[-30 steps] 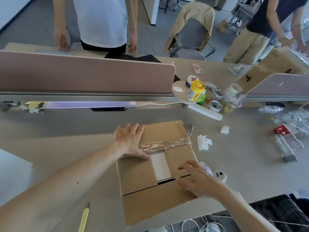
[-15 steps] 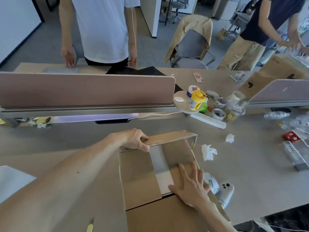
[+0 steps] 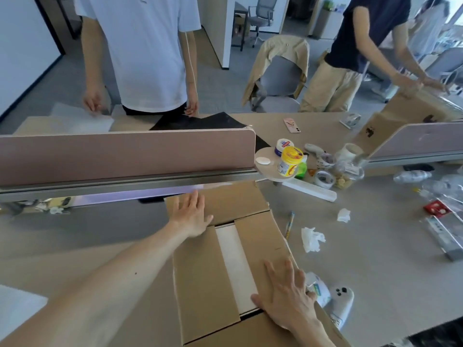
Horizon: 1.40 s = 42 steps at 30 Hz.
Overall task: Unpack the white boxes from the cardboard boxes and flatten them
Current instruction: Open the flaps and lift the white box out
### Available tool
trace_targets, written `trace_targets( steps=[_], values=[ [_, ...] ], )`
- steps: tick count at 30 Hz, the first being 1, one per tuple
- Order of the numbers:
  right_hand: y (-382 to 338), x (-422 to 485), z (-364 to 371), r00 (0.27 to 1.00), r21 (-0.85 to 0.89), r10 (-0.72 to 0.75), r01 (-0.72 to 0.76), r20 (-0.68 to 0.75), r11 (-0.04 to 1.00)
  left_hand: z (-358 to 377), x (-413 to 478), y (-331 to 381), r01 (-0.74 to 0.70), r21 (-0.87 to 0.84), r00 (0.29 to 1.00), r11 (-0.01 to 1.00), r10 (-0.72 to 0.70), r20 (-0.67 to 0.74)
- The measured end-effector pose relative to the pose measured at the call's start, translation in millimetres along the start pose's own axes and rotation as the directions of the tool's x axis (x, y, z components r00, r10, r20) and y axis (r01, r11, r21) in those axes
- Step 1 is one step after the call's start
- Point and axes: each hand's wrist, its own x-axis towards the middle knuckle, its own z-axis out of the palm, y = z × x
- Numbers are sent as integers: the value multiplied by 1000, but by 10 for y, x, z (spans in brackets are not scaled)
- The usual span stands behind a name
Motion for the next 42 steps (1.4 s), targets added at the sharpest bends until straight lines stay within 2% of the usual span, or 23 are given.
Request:
trace_targets(
  steps=[2,9,13,18,21,24,26,28,30,35,39,42],
  values=[
    [-9,14,-30,1000,-11,1,-1,-3,1000,195,-126,112,37,-74,994,997,-30,105],
    [-125,189,-81,998,-116,6,-13,-64,993,451,-407,263,26,-9,1000,1000,-26,-3],
    [-104,254,-124,997,-176,-63,55,-43,983,414,-539,367,31,-88,999,996,-32,-9],
    [-70,294,-200,976,-193,-202,183,-85,964,176,-671,407,56,-219,998,974,-63,-22],
    [-151,297,-247,940,-212,-314,283,-131,935,-26,-759,433,62,-125,998,990,-65,-25],
    [-211,373,-352,842,-266,-478,415,-252,870,-270,-859,415,55,28,998,998,-55,-21],
    [-171,423,-507,780,-314,-546,459,-306,831,-405,-986,363,67,134,998,989,-66,-10],
    [-55,472,-738,759,-382,-566,443,-321,811,-486,-1103,275,95,230,995,969,-92,-26],
    [141,565,-932,795,-454,-532,375,-290,808,-525,-1203,161,132,305,991,943,-124,-46],
    [622,722,-1244,911,-440,-359,241,-206,865,-381,-1413,-81,202,401,978,894,-205,-37],
    [781,758,-1121,949,-386,-244,152,-201,910,-14,-1484,-135,258,286,965,923,-258,-40],
    [741,699,-946,929,-315,-298,221,-220,923,260,-1506,-7,263,140,964,955,-254,-76]
  ],
)
